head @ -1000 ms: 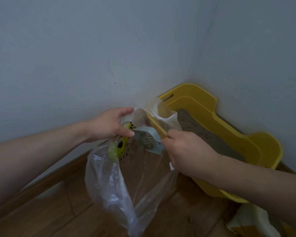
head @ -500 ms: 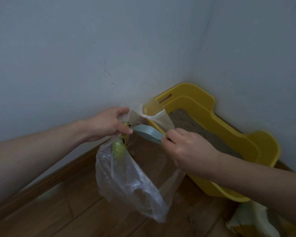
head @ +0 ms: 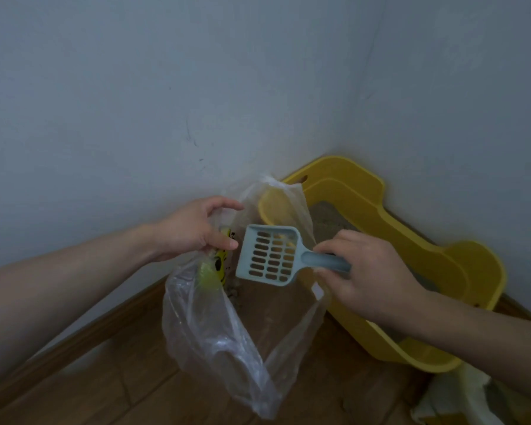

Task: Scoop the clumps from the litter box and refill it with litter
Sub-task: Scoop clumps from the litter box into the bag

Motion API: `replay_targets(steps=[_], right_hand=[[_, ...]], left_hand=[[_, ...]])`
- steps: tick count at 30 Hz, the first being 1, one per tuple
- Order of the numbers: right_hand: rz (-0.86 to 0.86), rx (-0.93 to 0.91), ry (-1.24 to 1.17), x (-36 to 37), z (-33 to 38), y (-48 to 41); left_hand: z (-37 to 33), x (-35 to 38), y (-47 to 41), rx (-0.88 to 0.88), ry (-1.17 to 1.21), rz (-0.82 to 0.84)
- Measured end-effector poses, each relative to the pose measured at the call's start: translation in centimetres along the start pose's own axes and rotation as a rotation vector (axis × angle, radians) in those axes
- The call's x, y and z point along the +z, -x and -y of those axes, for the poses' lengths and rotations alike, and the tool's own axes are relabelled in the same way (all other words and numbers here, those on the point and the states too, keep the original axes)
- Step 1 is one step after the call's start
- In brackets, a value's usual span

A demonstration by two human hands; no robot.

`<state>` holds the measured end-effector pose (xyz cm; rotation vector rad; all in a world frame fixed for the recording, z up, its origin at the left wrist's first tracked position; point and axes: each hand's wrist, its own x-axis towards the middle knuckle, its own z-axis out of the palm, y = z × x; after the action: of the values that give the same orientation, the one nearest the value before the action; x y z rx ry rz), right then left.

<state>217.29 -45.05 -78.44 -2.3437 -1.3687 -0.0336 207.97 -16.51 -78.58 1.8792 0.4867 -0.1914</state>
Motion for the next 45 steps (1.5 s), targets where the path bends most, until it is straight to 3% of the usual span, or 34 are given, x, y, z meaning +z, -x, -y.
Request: replay_targets(steps=[12,22,27,33,40,45], right_hand=[[-0.144,0.378,-0.167,-4.2,-3.1,1.8],[-0.273,0.533,-0.219,-6.8,-8.1,3.4],[-0.174,0.693,-0.134,-4.9,-10.6,4.5],[0.117,0.807,0.006,-0.4,-12.9,5.0],[0.307,0.805,-0.041,3.7,-15.3,4.3],[0.527,0.765,0.066,4.5,-15.5,3.2]], left_hand=[[-0.6,2.5,-3.6,0.037,0.04,0.004],[-2.0,5.1,-6.8,0.117,-0.084,-0.052],[-2.1,6.4,-8.8,0.13,-0.202,-0.07],[-2.7,7.0,-10.7,0.099,-0.192,-0.056],[-2.6,7.0,-11.6,0.104,-0.115,-0.058],[-2.2,6.1,-11.6,0.097,-0.075,-0.067]])
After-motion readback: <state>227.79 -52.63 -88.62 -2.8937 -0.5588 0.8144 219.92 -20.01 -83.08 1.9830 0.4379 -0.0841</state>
